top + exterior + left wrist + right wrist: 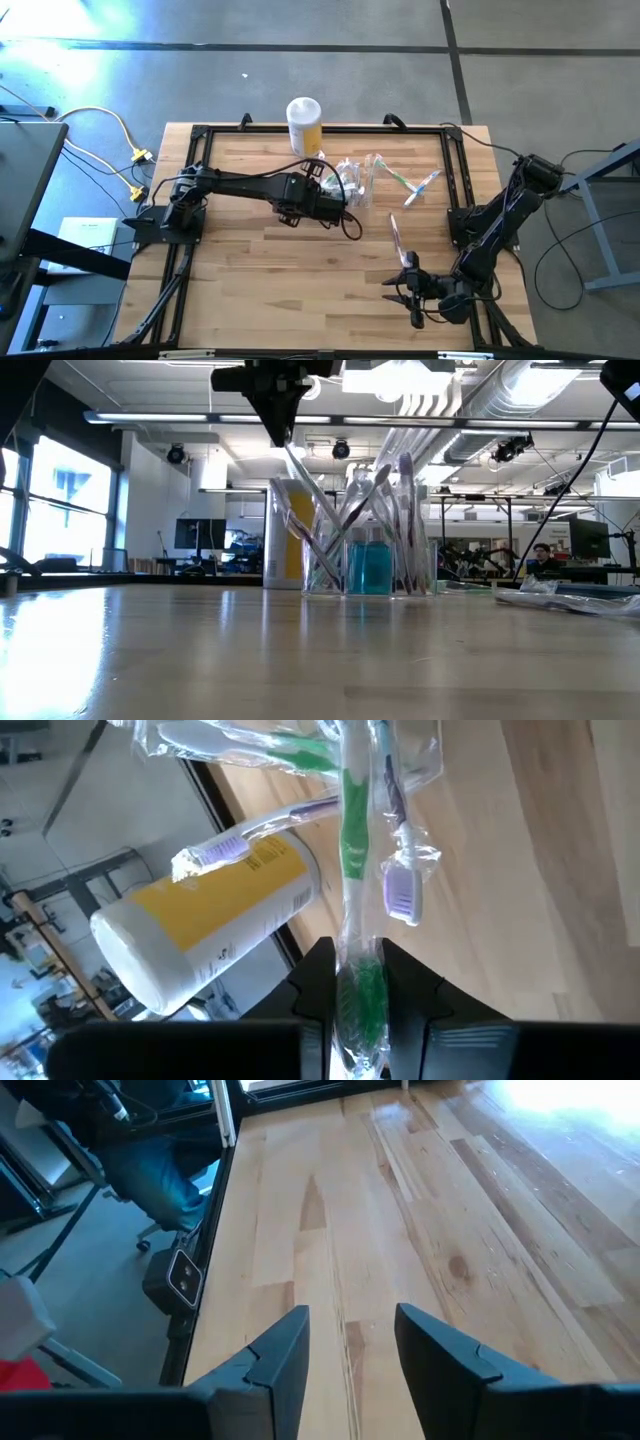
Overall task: Pick & Place toothbrushing station
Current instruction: Put the bottom green toothbrush into the transparent organizer
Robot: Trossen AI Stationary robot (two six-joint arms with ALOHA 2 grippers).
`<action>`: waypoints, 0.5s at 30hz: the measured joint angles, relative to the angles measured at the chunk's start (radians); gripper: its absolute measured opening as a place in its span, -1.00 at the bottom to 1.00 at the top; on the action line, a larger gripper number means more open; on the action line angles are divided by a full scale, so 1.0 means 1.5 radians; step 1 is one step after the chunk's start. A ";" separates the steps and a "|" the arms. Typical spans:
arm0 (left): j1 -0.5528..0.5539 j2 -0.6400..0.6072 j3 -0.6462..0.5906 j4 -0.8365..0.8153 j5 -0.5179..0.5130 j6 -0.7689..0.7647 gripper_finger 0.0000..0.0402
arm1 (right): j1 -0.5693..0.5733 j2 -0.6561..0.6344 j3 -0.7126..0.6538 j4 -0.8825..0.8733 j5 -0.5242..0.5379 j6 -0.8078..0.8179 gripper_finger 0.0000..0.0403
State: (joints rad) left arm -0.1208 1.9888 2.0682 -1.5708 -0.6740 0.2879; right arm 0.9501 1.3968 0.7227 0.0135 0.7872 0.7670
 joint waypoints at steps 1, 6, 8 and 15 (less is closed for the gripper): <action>0.003 0.005 0.000 0.000 -0.001 0.007 -0.79 | 0.000 0.000 0.000 -0.001 0.001 0.000 -0.30; 0.016 0.021 0.001 -0.001 0.002 0.034 -0.79 | -0.001 0.000 0.000 -0.002 0.003 0.000 -0.30; 0.021 0.027 0.000 0.001 0.008 0.045 -0.79 | -0.001 0.000 0.000 -0.002 0.003 0.000 -0.30; 0.024 0.044 0.000 0.001 0.012 0.111 -0.79 | -0.001 0.000 0.000 -0.006 0.017 0.000 -0.30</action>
State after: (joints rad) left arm -0.0845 2.0544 2.0676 -1.5688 -0.6556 0.4546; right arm 0.9493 1.3969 0.7227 0.0043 0.8131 0.7666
